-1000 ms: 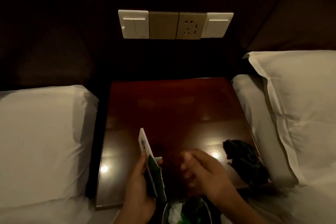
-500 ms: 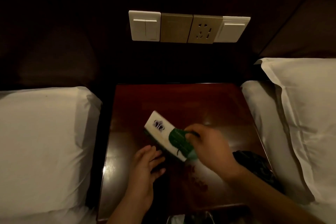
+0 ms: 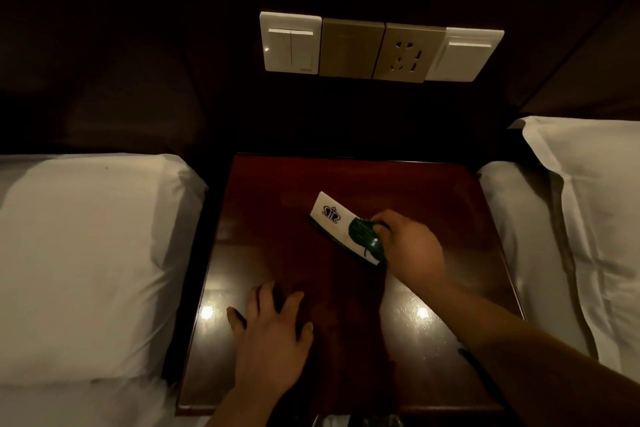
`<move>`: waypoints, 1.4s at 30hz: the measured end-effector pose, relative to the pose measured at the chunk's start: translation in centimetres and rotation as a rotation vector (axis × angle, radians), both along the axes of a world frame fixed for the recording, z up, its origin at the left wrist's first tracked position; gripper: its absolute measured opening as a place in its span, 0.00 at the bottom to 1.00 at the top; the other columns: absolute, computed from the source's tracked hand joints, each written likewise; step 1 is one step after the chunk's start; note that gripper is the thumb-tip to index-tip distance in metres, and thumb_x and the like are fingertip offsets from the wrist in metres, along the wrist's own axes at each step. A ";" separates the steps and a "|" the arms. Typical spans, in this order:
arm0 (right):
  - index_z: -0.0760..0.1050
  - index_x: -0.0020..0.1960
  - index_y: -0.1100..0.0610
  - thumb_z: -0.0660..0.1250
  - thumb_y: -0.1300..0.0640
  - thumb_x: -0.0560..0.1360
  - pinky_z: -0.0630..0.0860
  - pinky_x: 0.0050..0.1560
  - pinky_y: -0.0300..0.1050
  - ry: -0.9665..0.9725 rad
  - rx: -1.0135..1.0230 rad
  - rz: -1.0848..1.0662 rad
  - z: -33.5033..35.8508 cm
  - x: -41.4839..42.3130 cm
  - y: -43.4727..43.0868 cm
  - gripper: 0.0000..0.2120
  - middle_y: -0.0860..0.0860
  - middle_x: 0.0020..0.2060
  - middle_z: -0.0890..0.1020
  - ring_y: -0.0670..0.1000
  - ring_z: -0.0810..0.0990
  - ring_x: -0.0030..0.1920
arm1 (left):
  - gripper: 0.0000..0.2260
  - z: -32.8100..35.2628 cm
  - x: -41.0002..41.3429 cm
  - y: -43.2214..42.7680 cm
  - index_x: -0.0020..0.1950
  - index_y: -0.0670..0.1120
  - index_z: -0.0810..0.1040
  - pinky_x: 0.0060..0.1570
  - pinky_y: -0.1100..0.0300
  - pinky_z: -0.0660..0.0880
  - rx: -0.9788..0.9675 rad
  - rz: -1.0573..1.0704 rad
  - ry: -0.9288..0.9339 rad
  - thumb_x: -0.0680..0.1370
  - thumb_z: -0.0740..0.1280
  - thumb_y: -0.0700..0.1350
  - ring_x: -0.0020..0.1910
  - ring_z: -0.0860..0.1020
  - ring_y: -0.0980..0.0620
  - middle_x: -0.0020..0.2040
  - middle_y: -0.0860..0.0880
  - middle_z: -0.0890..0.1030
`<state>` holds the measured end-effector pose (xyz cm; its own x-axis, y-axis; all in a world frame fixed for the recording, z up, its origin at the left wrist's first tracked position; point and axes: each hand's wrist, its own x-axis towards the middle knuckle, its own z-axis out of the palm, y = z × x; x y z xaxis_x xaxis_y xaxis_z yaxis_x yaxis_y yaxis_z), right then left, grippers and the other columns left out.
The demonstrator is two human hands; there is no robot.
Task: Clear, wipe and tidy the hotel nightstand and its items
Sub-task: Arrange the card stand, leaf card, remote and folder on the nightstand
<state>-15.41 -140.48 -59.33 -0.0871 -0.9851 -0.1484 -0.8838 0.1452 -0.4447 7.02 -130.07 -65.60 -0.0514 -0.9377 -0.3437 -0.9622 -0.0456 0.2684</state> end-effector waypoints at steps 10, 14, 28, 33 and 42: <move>0.70 0.68 0.53 0.65 0.49 0.76 0.76 0.52 0.50 0.147 -0.135 0.139 1.9 -1.0 2.2 0.22 0.51 0.60 0.75 0.53 0.70 0.59 | 0.23 1.3 0.6 -0.8 0.73 0.59 0.67 0.72 0.39 0.62 0.003 0.113 0.105 0.78 0.62 0.59 0.74 0.62 0.49 0.72 0.51 0.66; 0.72 0.67 0.52 0.66 0.51 0.75 0.76 0.51 0.49 0.122 -0.220 0.247 2.8 -0.3 2.7 0.21 0.50 0.59 0.76 0.52 0.71 0.57 | 0.26 2.4 0.5 -0.7 0.75 0.55 0.65 0.67 0.42 0.69 0.005 0.183 0.155 0.78 0.64 0.57 0.71 0.66 0.46 0.70 0.48 0.69; 0.68 0.70 0.45 0.64 0.44 0.75 0.74 0.57 0.50 0.108 -0.208 0.539 5.4 3.2 6.6 0.24 0.47 0.61 0.76 0.52 0.70 0.62 | 0.29 8.4 0.1 3.4 0.77 0.51 0.63 0.61 0.45 0.73 -0.169 0.400 0.235 0.77 0.66 0.55 0.67 0.71 0.42 0.71 0.44 0.70; 0.67 0.71 0.44 0.62 0.42 0.76 0.69 0.56 0.48 0.146 -0.212 0.738 6.7 6.9 9.1 0.24 0.45 0.60 0.74 0.51 0.70 0.60 | 0.30 10.2 2.0 7.8 0.77 0.51 0.64 0.64 0.46 0.71 -0.227 0.536 0.219 0.77 0.68 0.54 0.69 0.70 0.42 0.72 0.44 0.70; 0.67 0.71 0.44 0.61 0.43 0.76 0.67 0.55 0.48 0.121 -0.205 0.901 8.4 14.3 14.4 0.24 0.46 0.63 0.74 0.52 0.69 0.61 | 0.25 12.2 8.4 16.1 0.73 0.51 0.68 0.62 0.44 0.72 -0.265 0.691 0.158 0.77 0.67 0.54 0.66 0.72 0.42 0.68 0.45 0.72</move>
<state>-1.13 -126.10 -50.93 0.7192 -0.6948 -0.0039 -0.6671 -0.6889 -0.2836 15.41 -113.99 -53.44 0.5483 -0.8245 -0.1399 -0.6872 -0.5395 0.4866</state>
